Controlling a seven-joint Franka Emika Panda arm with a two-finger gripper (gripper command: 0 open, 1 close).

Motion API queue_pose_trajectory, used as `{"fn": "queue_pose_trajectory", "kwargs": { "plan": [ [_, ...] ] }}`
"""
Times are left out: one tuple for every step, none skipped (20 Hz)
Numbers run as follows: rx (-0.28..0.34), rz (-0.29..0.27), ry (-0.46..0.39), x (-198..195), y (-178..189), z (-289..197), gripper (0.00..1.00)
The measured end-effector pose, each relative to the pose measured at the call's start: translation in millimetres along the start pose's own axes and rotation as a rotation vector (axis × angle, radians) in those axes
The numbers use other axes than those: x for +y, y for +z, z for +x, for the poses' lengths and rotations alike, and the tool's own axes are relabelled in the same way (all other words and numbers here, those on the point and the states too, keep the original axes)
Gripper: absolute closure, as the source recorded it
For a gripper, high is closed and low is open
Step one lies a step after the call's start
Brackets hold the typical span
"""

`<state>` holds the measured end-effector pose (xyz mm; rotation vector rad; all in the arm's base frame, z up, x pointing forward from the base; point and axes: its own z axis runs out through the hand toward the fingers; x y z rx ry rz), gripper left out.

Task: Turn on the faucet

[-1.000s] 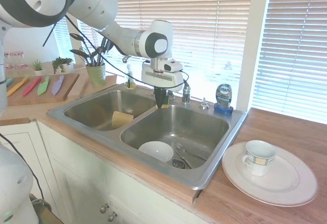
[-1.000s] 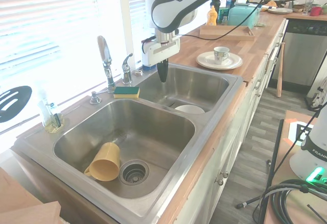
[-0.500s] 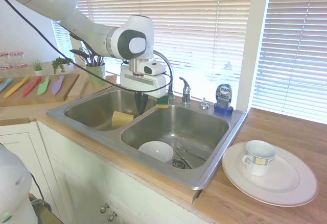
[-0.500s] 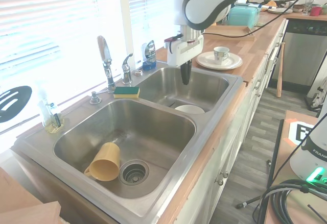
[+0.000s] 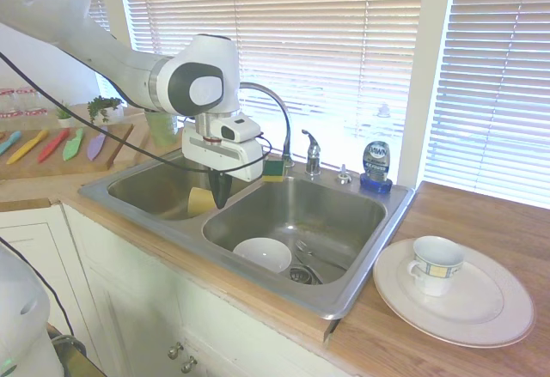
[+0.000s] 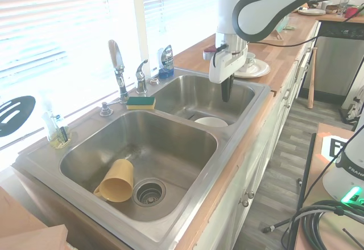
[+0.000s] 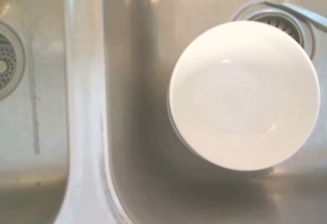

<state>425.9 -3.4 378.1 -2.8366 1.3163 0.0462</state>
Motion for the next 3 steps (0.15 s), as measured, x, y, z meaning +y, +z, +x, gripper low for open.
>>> {"fn": "queue_pose_trajectory", "kwargs": {
  "plan": [
    [0.000,0.000,0.000,0.1,0.3,-0.1,0.00],
    [0.000,0.001,0.000,-0.1,0.2,-0.1,0.00],
    [0.000,0.003,0.001,-0.3,0.1,-0.2,0.00]
  ]
}}
